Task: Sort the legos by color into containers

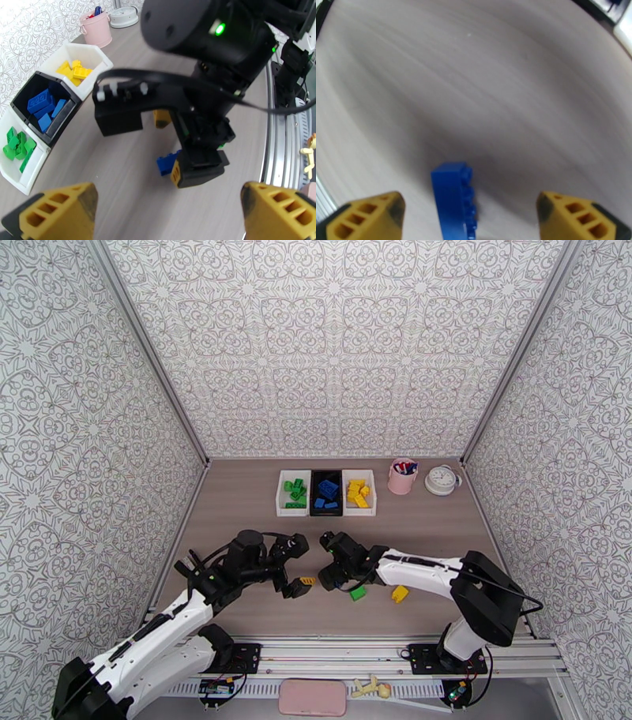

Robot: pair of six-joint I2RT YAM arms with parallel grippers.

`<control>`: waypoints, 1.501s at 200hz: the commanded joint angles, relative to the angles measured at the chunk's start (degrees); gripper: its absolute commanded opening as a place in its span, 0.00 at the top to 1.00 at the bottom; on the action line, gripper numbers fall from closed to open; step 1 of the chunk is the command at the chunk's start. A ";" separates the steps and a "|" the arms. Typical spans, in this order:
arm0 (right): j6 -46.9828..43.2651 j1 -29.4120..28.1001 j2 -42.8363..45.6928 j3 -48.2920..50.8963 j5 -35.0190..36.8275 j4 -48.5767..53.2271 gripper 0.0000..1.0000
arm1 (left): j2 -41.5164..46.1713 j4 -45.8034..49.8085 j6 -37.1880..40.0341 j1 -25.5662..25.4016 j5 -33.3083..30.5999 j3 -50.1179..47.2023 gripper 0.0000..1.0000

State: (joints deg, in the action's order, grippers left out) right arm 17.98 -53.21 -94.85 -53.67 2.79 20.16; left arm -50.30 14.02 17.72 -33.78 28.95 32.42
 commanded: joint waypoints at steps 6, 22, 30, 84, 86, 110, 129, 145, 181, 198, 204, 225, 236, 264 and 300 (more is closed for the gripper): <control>0.86 -0.38 -2.28 -3.17 -0.11 2.84 0.22 | -0.61 0.90 0.92 0.60 1.78 -0.36 0.00; 1.10 -0.34 -3.05 -3.39 0.27 2.99 0.33 | -1.18 1.04 1.01 0.65 1.73 0.00 0.00; 1.42 -0.40 -3.29 -3.53 0.46 3.11 0.39 | -1.35 1.01 1.01 0.64 1.73 0.17 0.00; 3.15 -0.39 -4.30 -3.03 -0.16 2.16 0.70 | -2.60 2.40 -0.75 -1.72 -0.04 2.20 0.00; 3.15 -0.33 -4.29 -3.07 -0.09 2.16 0.71 | -2.54 2.72 -0.69 -1.88 -0.32 2.33 0.00; 3.62 -0.35 -2.95 -2.93 1.59 2.50 0.79 | -0.92 6.01 -0.40 -5.29 -6.69 3.08 0.00; 4.91 -0.24 -0.20 -1.94 4.08 1.80 0.84 | 1.55 6.68 -2.16 -7.39 -10.35 2.85 0.00; 5.15 -0.03 1.89 -1.66 5.64 0.36 0.85 | 3.71 5.33 -4.63 -8.43 -12.20 2.06 0.00; 3.95 1.68 4.49 -2.57 8.28 -5.19 0.85 | 6.41 0.13 -7.99 -9.94 -13.91 -0.67 0.00; 3.49 3.44 4.76 -2.97 9.54 -8.77 0.85 | 6.71 -3.17 -9.70 -10.68 -14.36 -2.19 0.00; 3.53 4.36 4.59 -3.31 9.71 -10.02 0.85 | 6.70 -4.13 -10.08 -11.20 -14.36 -2.54 0.00; 2.56 7.86 3.20 -5.47 9.98 -14.44 0.85 | 6.64 -7.09 -11.35 -13.39 -19.25 -4.17 0.00; 1.22 9.64 1.87 -6.88 10.04 -16.73 0.85 | 6.67 -9.26 -11.77 -14.97 -21.51 -5.31 0.00; 0.18 15.14 -2.97 -12.46 7.39 -20.39 0.85 | 6.05 -17.03 -13.48 -18.36 -28.27 -8.88 0.00; 1.12 17.44 -10.69 -20.75 8.56 -22.11 0.84 | 4.64 -25.67 -19.11 -20.23 -37.10 -12.26 0.00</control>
State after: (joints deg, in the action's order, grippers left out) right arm 19.27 -36.05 -101.65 -69.76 10.57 0.95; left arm -45.25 -2.09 3.53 -53.49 0.54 22.70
